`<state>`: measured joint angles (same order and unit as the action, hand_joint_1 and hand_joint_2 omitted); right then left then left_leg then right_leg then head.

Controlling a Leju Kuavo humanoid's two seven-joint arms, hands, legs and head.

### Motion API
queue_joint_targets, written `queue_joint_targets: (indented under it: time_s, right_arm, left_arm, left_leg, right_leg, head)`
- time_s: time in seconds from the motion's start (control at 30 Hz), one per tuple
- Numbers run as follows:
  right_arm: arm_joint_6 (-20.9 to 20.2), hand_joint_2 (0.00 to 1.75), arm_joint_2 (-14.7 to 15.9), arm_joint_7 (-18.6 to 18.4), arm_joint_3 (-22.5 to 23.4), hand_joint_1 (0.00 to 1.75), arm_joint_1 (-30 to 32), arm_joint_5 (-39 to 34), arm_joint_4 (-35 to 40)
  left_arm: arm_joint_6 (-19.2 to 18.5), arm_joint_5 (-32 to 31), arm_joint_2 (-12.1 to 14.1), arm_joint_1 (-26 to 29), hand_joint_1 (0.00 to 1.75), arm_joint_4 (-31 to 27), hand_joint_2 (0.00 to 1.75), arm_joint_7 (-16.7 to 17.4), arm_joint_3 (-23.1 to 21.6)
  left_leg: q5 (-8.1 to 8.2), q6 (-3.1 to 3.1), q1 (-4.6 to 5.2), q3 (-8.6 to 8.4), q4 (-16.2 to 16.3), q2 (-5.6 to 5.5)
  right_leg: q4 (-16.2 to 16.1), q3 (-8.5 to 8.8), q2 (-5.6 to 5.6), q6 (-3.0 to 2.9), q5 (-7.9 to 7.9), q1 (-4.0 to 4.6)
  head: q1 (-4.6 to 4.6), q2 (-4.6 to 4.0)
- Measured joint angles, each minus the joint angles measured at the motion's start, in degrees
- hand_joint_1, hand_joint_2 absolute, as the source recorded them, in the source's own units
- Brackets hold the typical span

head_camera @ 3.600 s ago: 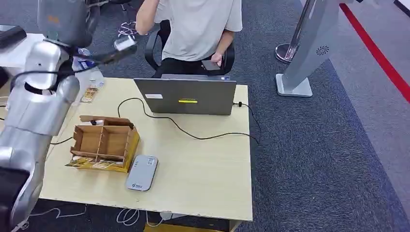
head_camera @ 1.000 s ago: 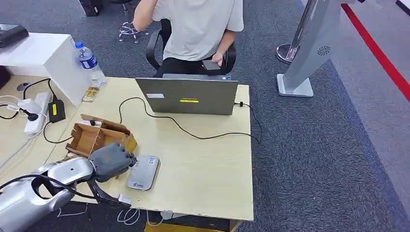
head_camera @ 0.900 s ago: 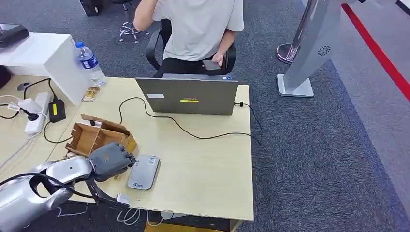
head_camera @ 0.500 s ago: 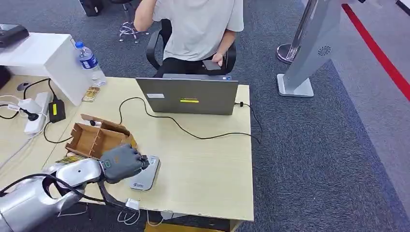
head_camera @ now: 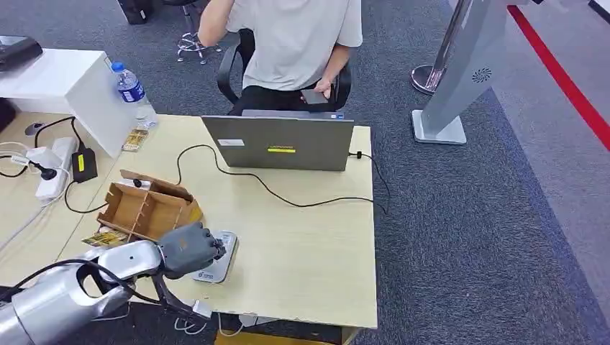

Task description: Pass the card to the sensor for recognition and then transmit it.

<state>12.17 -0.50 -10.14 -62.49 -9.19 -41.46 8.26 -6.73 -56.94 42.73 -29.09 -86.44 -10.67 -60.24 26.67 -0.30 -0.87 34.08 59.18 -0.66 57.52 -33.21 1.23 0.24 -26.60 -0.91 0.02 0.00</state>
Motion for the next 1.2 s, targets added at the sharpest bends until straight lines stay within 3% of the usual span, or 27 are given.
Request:
queue_joint_targets:
  time_s: [0.13,0.2,0.27,0.37,0.5,0.6,0.73,0.87,1.03,1.2]
  right_arm:
    - [0.00,1.75,-0.02,-0.15,-0.48,0.00,-0.16,0.02,0.00]
    - [-0.02,1.75,-0.02,-0.20,-0.52,0.00,-0.18,-0.02,0.00]
    - [0.00,1.75,-0.02,0.09,-0.52,0.00,-0.13,-0.44,0.00]
    - [0.00,1.75,-0.02,0.90,-0.57,0.00,-0.11,-0.63,-0.02]
    - [-0.04,1.75,-0.04,0.96,-1.44,0.00,-0.17,0.24,-0.02]
    - [-0.48,1.75,-0.04,0.04,-2.67,0.00,-0.63,1.86,-0.02]
    - [-1.68,1.75,-0.13,-1.18,-4.67,0.00,-1.70,3.38,-0.02]
    - [-3.06,1.75,-0.39,-2.03,-6.60,0.00,-3.08,4.37,-0.02]
    - [-4.44,1.75,-0.79,-2.23,-8.08,0.00,-3.92,4.74,0.06]
    - [-4.96,1.75,-1.51,-2.21,-8.98,0.00,-3.88,4.55,0.13]
  left_arm:
    - [-0.11,0.40,-0.28,-0.24,1.75,1.40,1.75,0.07,-0.59]
    - [1.69,0.94,-0.33,-0.55,1.75,1.57,1.75,0.08,-0.63]
    - [8.13,-0.22,-1.10,-0.93,1.75,1.57,1.75,1.45,-0.61]
    - [19.32,-4.60,-5.65,-1.38,1.75,1.31,1.75,4.25,1.22]
    - [31.64,-10.45,-12.27,-2.11,1.75,-1.82,1.75,6.49,8.19]
    - [36.83,-12.63,-15.61,-5.31,1.75,-3.43,1.75,6.27,14.26]
    - [36.14,-18.30,-19.12,-12.59,1.75,-0.80,1.75,6.86,21.48]
    - [36.15,-26.65,-22.71,-25.61,1.75,14.05,1.75,8.74,26.08]
    - [35.21,-31.58,-27.08,-36.02,1.75,32.85,1.75,12.60,26.91]
    - [35.43,-31.67,-29.64,-40.40,1.75,44.12,1.75,14.45,26.89]
  left_leg:
    - [0.00,0.00,0.00,-0.01,0.01,0.00]
    - [-0.03,0.04,0.00,-0.01,0.02,0.00]
    - [-0.03,0.04,0.01,-0.01,0.05,-0.01]
    - [-0.05,0.07,0.03,0.02,0.07,-0.14]
    - [-0.05,0.08,0.03,0.10,0.16,-0.03]
    - [-0.07,0.11,0.02,0.10,0.20,-0.05]
    - [-0.20,0.14,-0.04,0.15,0.20,-0.07]
    - [-0.43,0.06,-0.11,0.25,0.19,-0.05]
    - [-0.54,0.07,-0.09,0.26,0.20,-0.03]
    - [-0.54,0.07,-0.08,0.35,0.20,-0.06]
  right_leg:
    - [0.00,0.00,0.00,0.00,0.00,0.00]
    - [0.00,0.00,-0.01,0.00,0.01,0.00]
    - [0.00,-0.03,-0.02,0.01,0.01,-0.01]
    - [0.00,0.04,-0.15,0.05,0.04,-0.02]
    - [0.00,-0.02,-0.03,0.17,0.16,-0.01]
    - [0.00,-0.04,-0.03,0.15,0.20,-0.01]
    - [0.00,-0.08,-0.06,0.15,0.28,0.02]
    - [0.00,-0.17,-0.02,0.09,0.52,0.07]
    - [0.01,-0.19,-0.01,0.10,0.62,0.08]
    - [0.01,-0.22,-0.04,0.10,0.61,0.07]
  head:
    - [-0.02,0.00]
    - [-0.02,0.00]
    - [-0.04,0.00]
    - [-0.04,0.00]
    - [0.11,0.00]
    - [0.11,0.00]
    - [0.13,0.00]
    - [0.07,0.00]
    - [0.06,0.00]
    - [0.07,0.00]
